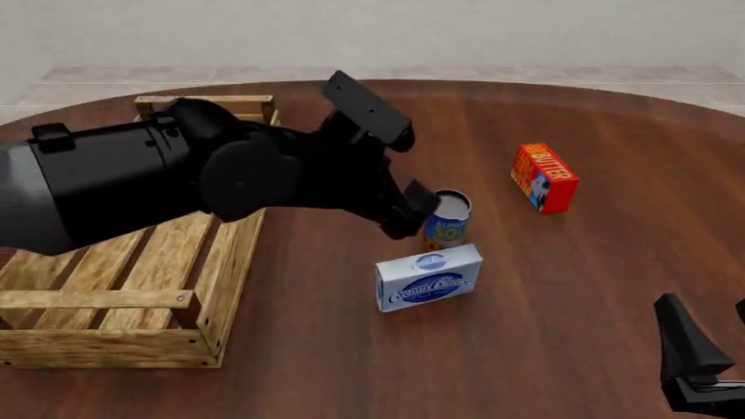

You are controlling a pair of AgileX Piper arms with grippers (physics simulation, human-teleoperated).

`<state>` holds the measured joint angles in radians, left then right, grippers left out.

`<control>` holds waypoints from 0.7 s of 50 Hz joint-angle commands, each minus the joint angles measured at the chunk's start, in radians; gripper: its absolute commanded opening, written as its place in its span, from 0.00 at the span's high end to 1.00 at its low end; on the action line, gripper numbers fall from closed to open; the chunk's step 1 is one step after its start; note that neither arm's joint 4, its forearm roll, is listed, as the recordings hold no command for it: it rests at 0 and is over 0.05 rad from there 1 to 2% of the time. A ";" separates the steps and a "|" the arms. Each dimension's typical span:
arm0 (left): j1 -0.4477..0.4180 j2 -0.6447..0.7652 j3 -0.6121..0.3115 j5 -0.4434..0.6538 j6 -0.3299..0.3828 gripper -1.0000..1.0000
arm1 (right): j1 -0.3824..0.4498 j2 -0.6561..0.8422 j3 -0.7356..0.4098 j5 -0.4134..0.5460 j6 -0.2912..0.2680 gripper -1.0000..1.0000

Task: Pick up the cream cheese and put it in the tray.

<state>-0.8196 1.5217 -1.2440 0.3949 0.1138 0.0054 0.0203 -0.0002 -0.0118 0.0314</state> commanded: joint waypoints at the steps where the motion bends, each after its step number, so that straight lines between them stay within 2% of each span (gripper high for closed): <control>1: -0.007 0.064 -0.052 0.040 0.023 0.00 | 0.000 0.000 0.000 0.000 -0.005 0.00; 6: -0.029 0.076 -0.061 0.056 0.030 0.00 | 0.000 0.002 0.000 -0.001 -0.004 0.00; 28: -0.031 0.153 -0.099 0.074 0.049 0.00 | -0.001 0.000 0.000 0.000 -0.004 0.00; 32: -0.017 0.181 -0.092 0.079 0.093 0.00 | -0.003 -0.002 0.000 0.001 -0.004 0.00; 35: -0.007 0.185 -0.105 0.080 0.096 0.00 | -0.003 0.000 0.000 0.000 -0.004 0.00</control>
<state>-0.8424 1.6720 -1.3342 0.4650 0.1762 0.0039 0.0202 -0.0002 -0.0119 0.0274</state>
